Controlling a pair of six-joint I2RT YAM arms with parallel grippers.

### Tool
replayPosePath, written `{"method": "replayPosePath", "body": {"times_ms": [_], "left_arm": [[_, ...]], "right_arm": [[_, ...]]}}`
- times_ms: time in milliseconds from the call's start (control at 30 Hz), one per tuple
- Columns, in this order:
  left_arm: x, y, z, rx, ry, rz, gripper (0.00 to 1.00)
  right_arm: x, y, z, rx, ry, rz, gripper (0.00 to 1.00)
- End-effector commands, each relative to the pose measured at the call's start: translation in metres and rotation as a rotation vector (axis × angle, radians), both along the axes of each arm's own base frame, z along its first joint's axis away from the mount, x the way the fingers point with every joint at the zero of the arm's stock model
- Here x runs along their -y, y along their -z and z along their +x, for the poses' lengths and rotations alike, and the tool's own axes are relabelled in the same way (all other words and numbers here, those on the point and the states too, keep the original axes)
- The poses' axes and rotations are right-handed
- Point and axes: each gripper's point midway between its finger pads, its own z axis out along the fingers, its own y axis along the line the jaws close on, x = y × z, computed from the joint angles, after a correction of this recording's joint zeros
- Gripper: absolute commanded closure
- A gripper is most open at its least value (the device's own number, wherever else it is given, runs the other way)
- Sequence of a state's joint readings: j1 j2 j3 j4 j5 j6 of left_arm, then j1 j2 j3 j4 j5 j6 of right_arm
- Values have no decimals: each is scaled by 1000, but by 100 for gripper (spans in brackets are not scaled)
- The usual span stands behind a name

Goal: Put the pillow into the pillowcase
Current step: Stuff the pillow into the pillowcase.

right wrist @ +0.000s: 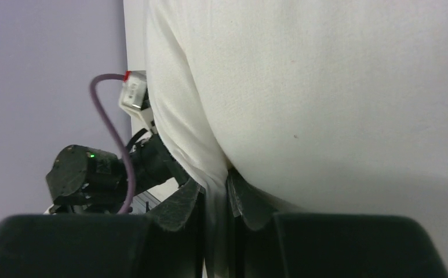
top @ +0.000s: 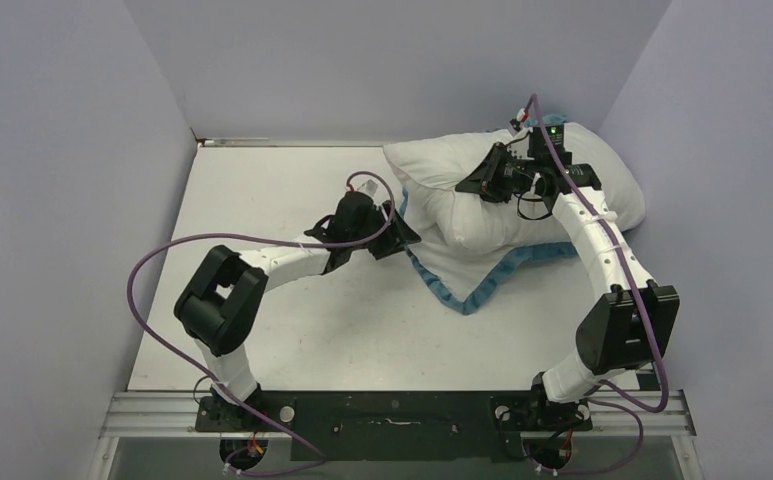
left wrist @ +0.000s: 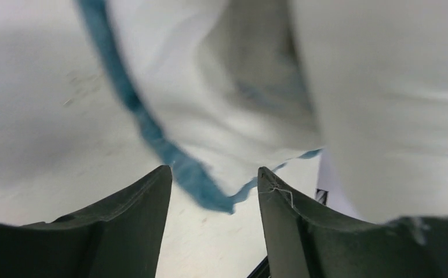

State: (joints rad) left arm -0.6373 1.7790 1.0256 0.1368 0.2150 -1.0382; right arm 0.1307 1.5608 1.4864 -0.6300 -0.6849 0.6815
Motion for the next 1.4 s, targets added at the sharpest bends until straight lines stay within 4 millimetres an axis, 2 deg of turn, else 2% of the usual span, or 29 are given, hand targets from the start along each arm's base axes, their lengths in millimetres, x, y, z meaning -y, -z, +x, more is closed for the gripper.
{"method": "replayPosePath", "body": {"times_ms": [0, 67, 167, 233, 400, 467, 567, 633, 733, 833, 1000, 1067, 1100, 1233, 1367], "left_arm": [[41, -80, 30, 181, 39, -159, 47], [52, -91, 39, 185, 13, -230, 51], [68, -95, 51, 163, -30, -307, 69], [79, -81, 54, 103, -44, -308, 78], [93, -39, 59, 10, -130, -309, 80], [99, -30, 64, 8, -141, -334, 78], [109, -26, 73, 47, -162, -377, 67], [117, -23, 78, 76, -155, -354, 60], [130, -18, 83, 117, -120, -272, 54], [134, 0, 84, 99, -122, -175, 48], [136, 49, 75, -48, -127, -99, 39], [132, 69, 68, -139, -155, -60, 30], [130, 78, 66, -176, -178, -35, 28], [127, 85, 64, -216, -235, 48, 27], [143, 97, 67, -266, -259, 31, 29]], "right_arm": [[0, -51, 5, 126, 24, 59, 95], [1, -57, 10, 135, 41, 67, 95], [2, -66, 16, 145, 66, 103, 95], [4, -71, 20, 153, 85, 121, 95], [11, -84, 30, 177, 116, 164, 95], [11, -87, 33, 180, 117, 178, 95], [9, -87, 32, 176, 112, 198, 95], [9, -85, 31, 171, 111, 200, 95], [8, -80, 29, 159, 105, 202, 95], [8, -77, 27, 150, 105, 205, 95], [9, -79, 27, 156, 110, 199, 95], [10, -81, 27, 162, 113, 194, 95], [10, -81, 28, 162, 117, 192, 95], [11, -83, 30, 169, 121, 190, 95], [13, -85, 31, 173, 126, 190, 95]]}}
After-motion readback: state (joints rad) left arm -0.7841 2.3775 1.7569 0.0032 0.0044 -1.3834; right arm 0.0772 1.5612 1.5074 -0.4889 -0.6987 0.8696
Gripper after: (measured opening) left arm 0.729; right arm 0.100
